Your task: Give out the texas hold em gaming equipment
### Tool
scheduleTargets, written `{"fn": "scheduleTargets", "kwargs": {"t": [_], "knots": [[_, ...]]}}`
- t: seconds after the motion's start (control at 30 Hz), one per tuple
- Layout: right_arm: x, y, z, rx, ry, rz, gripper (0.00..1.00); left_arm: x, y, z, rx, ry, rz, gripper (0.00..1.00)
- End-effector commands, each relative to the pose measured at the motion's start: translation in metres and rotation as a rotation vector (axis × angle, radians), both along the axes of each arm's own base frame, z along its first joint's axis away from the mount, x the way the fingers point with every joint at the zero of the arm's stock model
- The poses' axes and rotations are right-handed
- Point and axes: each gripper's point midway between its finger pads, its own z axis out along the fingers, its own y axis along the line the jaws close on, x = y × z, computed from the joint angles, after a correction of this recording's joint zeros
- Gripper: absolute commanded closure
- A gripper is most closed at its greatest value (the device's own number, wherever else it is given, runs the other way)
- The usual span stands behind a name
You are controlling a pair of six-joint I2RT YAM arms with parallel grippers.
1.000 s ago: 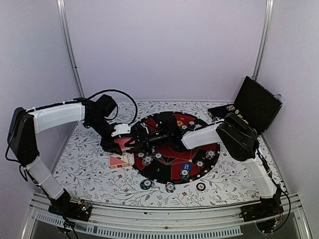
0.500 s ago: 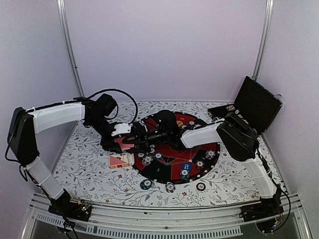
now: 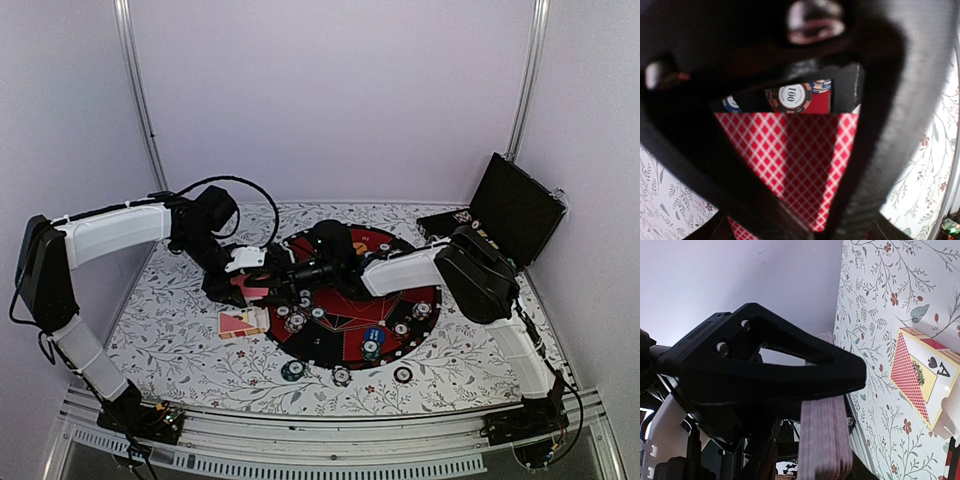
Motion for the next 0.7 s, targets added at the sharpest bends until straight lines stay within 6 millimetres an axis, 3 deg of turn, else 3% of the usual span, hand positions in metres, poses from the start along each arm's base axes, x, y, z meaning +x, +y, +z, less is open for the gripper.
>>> {"fn": "scheduleTargets", "kwargs": {"t": [0.0, 0.4, 0.67], "knots": [[0.0129, -0.0074, -0.0154, -0.030, 0.009, -0.068, 0.61, -0.0041, -0.0085, 0.0199, -0.026, -0.028, -0.031, 0.48], [0.0097, -0.0080, -0.0137, 0.010, 0.020, -0.061, 0.76, -0.0028, -0.0075, 0.0224, -0.017, -0.027, -0.024, 0.56], [0.0070, -0.0132, -0.0150, 0.000, 0.020, -0.066, 0.70, 0.0003, -0.0074, 0.0240, -0.006, -0.026, -0.018, 0.59]]}}
